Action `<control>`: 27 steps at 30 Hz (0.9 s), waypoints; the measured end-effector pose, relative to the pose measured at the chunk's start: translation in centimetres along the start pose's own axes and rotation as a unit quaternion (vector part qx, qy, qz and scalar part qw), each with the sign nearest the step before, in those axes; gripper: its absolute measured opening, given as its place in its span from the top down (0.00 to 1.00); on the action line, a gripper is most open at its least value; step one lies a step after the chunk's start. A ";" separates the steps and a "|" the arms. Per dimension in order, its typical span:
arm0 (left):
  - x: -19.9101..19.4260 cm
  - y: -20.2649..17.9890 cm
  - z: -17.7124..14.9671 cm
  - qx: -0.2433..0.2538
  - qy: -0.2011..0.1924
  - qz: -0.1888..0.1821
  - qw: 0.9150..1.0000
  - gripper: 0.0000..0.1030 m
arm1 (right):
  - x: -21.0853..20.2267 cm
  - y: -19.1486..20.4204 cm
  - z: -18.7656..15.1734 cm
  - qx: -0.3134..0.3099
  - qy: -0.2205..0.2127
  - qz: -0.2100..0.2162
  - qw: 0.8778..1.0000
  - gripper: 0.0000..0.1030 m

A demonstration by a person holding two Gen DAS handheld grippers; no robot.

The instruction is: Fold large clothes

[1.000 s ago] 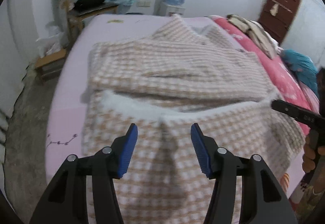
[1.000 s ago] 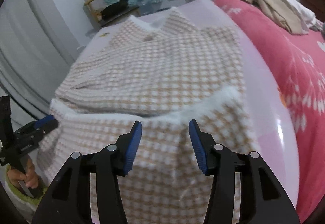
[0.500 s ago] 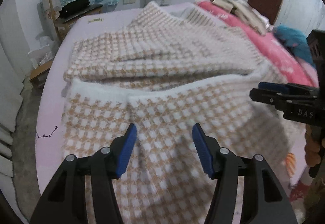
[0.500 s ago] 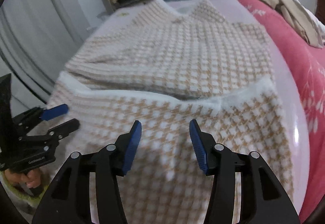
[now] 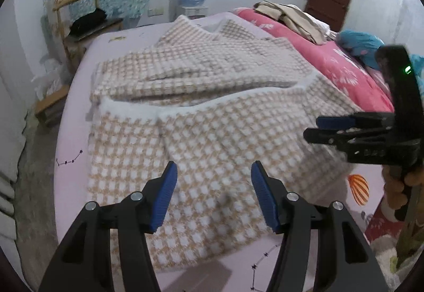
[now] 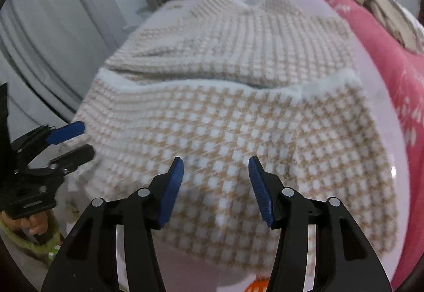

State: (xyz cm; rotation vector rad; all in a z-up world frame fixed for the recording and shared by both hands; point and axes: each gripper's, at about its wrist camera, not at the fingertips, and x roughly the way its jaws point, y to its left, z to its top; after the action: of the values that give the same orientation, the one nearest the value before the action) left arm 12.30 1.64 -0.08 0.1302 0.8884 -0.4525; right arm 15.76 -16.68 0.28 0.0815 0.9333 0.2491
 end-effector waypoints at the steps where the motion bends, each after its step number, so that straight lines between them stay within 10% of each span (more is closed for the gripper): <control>1: 0.1 -0.2 -0.2 0.005 0.006 0.000 1.000 0.45 | -0.6 0.3 -0.2 -0.008 -0.006 0.003 1.000 0.52; 6: 2.6 -0.5 -1.6 0.001 0.057 0.025 0.998 0.45 | -0.5 2.2 -2.5 -0.044 0.012 0.003 0.999 0.52; 27: 0.0 -0.7 -1.0 0.002 0.021 -0.017 1.000 0.44 | -1.8 3.4 -5.2 -0.084 0.019 -0.016 0.996 0.52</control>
State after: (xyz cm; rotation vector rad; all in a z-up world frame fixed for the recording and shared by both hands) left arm 11.26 1.35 -0.65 0.1277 0.9320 -0.4851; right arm 9.97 -14.06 -0.78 -0.0926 0.9466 0.2992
